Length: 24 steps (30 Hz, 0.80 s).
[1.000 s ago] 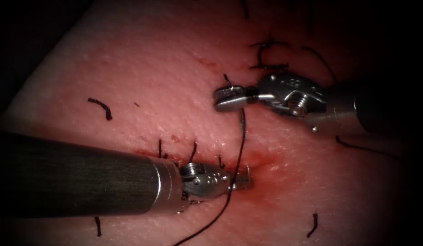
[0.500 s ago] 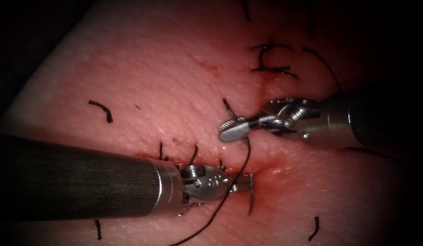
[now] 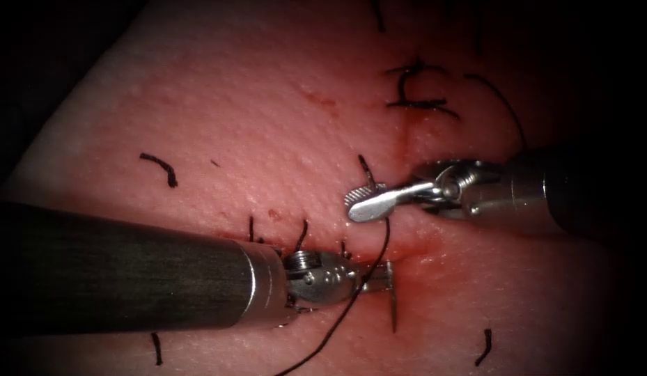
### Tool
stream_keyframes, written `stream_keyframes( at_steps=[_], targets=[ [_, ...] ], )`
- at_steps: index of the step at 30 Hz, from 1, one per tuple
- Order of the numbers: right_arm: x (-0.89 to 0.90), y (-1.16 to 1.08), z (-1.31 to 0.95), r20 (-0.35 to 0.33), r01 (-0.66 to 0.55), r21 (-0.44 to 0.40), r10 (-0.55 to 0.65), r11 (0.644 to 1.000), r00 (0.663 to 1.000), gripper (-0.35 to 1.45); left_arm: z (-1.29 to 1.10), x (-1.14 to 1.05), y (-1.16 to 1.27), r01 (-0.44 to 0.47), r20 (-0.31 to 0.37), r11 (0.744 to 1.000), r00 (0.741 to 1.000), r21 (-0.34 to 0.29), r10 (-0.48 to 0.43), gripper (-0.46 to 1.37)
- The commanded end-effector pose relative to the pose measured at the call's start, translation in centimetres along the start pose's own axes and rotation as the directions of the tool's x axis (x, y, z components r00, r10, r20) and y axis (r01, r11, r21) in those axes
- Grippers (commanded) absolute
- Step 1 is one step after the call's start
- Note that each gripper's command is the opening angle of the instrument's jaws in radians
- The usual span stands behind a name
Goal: Wound Closure
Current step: Use the left gripper to pull the needle through the wound
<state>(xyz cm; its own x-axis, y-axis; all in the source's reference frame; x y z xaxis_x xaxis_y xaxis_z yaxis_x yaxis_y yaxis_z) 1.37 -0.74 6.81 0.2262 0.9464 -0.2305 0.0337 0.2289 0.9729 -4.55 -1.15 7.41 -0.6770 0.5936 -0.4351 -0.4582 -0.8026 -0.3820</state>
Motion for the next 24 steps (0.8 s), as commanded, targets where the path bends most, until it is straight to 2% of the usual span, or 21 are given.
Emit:
stream_keyframes(
  at_steps=[1, 2, 3, 6, 12, 13, 14, 15, 18, 24],
  targets=[
    [0.0, 0.02, -0.04, 0.0, 0.076, -0.001, -0.076, 0.997, 0.997, 1.1, -0.03, 0.0, 0.0, -0.007, 0.0, 1.0, 1.0, -0.009, 0.007, -0.33],
    [0.06, 0.06, -0.09, -0.001, 0.183, -0.006, -0.183, 0.983, 0.983, 1.19, -0.04, 0.0, 0.0, -0.019, 0.0, 1.0, 1.0, -0.01, 0.019, -0.35],
    [0.08, 0.06, -0.1, -0.001, 0.199, -0.006, -0.199, 0.98, 0.98, 1.19, -0.04, 0.0, 0.0, -0.02, 0.003, 1.0, 1.0, -0.011, 0.02, -0.35],
    [0.23, 0.13, -0.27, 0.0, 0.341, -0.012, -0.341, 0.94, 0.94, 1.21, -0.09, 0.01, 0.01, -0.05, -0.019, 0.999, 0.999, -0.004, 0.05, -0.35],
    [0.47, 0.14, -0.61, 0.0, 0.413, -0.011, -0.413, 0.911, 0.911, 1.22, -0.19, 0.05, 0.01, -0.08, -0.085, 0.997, 0.993, 0.011, 0.081, -0.35],
    [0.55, 0.14, -0.74, 0.001, 0.453, -0.011, -0.453, 0.892, 0.892, 1.22, -0.23, 0.07, 0.01, -0.088, -0.094, 0.996, 0.992, 0.014, 0.089, -0.35],
    [0.57, 0.14, -0.76, 0.002, 0.462, -0.011, -0.462, 0.887, 0.887, 1.22, -0.24, 0.08, 0.01, -0.087, -0.097, 0.996, 0.991, 0.014, 0.088, -0.35],
    [0.62, 0.14, -0.85, 0.0, 0.504, -0.01, -0.504, 0.864, 0.864, 1.22, -0.27, 0.1, 0.01, -0.101, -0.104, 0.995, 0.989, 0.018, 0.102, -0.35],
    [0.66, 0.12, -0.98, 0.005, 0.538, -0.007, -0.538, 0.843, 0.843, 1.22, -0.33, 0.14, 0.01, -0.12, -0.128, 0.992, 0.984, 0.029, 0.123, -0.35],
    [0.6, 0.1, -1.03, 0.008, 0.546, 0.0, -0.546, 0.838, 0.838, 1.2, -0.47, 0.27, -0.01, -0.169, -0.202, 0.983, 0.963, 0.069, 0.18, -0.35]
  ],
)
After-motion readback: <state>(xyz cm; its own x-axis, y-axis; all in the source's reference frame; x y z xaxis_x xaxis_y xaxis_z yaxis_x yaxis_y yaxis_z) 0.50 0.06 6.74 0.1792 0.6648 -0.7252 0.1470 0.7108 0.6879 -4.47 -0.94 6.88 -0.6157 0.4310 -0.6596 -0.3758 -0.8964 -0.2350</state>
